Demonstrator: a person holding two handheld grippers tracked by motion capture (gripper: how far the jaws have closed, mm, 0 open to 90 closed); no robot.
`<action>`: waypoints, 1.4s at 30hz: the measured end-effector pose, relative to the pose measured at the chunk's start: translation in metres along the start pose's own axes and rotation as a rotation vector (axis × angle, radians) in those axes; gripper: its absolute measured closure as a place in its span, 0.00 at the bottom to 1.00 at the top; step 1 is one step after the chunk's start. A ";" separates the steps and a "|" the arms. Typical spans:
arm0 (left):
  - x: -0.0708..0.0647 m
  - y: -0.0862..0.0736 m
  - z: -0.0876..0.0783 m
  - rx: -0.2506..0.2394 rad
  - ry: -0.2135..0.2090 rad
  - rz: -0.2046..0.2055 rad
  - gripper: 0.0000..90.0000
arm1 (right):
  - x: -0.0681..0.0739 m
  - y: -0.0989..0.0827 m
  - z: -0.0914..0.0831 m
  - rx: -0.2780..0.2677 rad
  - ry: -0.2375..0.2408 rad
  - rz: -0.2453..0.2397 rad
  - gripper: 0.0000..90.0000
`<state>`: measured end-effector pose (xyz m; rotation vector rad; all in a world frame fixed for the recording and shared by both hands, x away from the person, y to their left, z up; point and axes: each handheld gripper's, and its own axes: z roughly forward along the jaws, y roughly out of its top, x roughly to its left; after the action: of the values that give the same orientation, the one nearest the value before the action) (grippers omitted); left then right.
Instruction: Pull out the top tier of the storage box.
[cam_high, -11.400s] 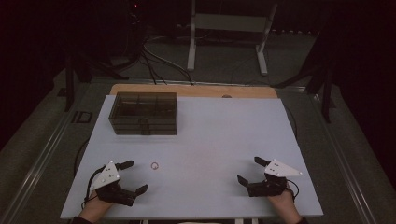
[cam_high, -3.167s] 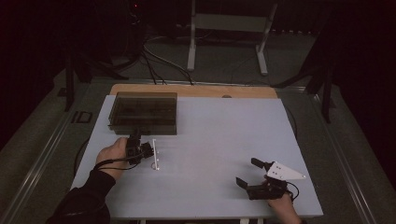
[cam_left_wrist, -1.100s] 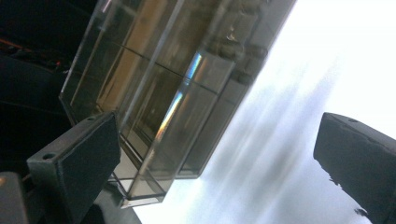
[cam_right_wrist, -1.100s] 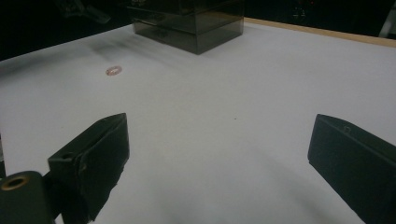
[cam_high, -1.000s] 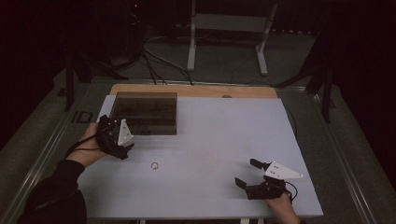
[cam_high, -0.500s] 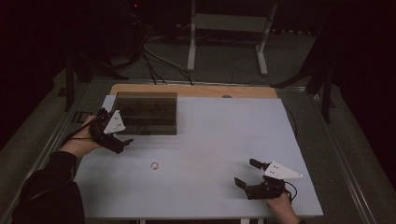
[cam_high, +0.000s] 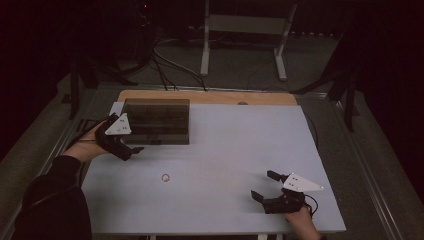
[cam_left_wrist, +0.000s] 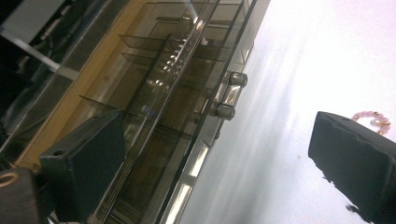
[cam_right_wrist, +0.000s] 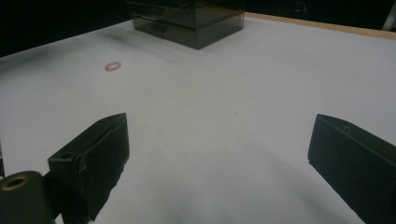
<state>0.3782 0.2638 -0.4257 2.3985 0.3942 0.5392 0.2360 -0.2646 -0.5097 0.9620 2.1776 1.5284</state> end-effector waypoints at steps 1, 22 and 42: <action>0.003 0.000 -0.001 -0.014 -0.027 -0.015 0.05 | 0.000 0.000 0.000 -0.001 0.001 -0.002 0.06; 0.030 -0.004 0.009 -0.050 -0.171 -0.148 0.11 | -0.001 -0.003 0.001 0.017 -0.005 0.002 0.06; 0.027 -0.012 0.018 0.035 -0.102 -0.038 0.68 | -0.001 -0.003 0.001 0.015 -0.008 0.006 0.06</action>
<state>0.4085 0.2741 -0.4387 2.4350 0.4063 0.3949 0.2366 -0.2654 -0.5131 0.9778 2.1861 1.5104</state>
